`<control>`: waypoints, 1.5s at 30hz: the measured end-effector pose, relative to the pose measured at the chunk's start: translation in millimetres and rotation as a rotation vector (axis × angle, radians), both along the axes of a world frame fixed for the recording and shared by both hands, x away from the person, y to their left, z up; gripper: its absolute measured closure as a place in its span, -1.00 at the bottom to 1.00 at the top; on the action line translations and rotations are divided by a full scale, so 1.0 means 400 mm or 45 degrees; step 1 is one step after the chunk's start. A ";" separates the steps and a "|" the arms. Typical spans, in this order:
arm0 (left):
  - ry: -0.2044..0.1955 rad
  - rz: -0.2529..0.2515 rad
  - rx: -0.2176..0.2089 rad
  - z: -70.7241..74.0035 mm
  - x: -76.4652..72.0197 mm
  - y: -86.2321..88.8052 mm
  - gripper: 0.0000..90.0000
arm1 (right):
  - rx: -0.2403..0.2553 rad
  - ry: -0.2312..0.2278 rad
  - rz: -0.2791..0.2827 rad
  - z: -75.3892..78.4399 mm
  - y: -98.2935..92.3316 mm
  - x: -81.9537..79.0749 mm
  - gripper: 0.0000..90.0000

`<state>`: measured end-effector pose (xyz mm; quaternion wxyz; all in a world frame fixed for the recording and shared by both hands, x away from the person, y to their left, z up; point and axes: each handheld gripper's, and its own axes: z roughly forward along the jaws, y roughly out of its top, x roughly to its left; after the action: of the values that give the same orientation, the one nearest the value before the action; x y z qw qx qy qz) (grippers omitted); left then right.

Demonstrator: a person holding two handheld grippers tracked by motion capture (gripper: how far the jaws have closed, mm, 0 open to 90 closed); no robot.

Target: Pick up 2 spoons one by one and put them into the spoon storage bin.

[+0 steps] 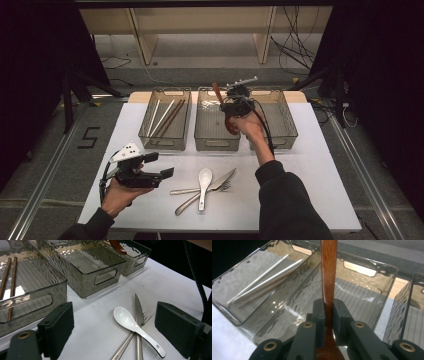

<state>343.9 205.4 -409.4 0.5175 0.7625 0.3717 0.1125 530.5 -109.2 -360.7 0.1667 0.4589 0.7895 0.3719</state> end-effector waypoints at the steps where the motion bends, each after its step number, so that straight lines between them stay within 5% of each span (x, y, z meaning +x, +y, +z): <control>1: 0.000 0.000 0.002 0.000 0.000 0.000 -0.66 | -0.006 0.002 0.000 -0.003 0.003 0.002 0.82; 11: 0.011 -0.003 0.003 -0.002 0.000 -0.002 -0.66 | 0.001 0.023 -0.033 -0.031 0.009 0.024 0.79; 13: 0.014 -0.006 0.006 -0.003 0.000 -0.004 -0.66 | 0.005 0.042 -0.030 -0.036 0.012 0.025 0.52; 22: 0.024 -0.009 0.016 -0.005 0.000 -0.009 -0.66 | 0.031 0.026 -0.019 -0.015 -0.016 0.000 0.28; 33: 0.052 -0.001 0.024 -0.006 0.001 -0.021 -0.66 | 0.041 -0.003 0.072 -0.001 -0.091 -0.111 -0.06; 45: 0.109 -0.005 0.047 -0.005 0.003 -0.040 -0.66 | 0.047 -0.053 0.121 -0.016 -0.173 -0.261 -0.15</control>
<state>345.0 189.4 -411.6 0.4873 0.7767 0.3898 0.0855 426.0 -178.3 -367.0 0.1567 0.4162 0.7998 0.4031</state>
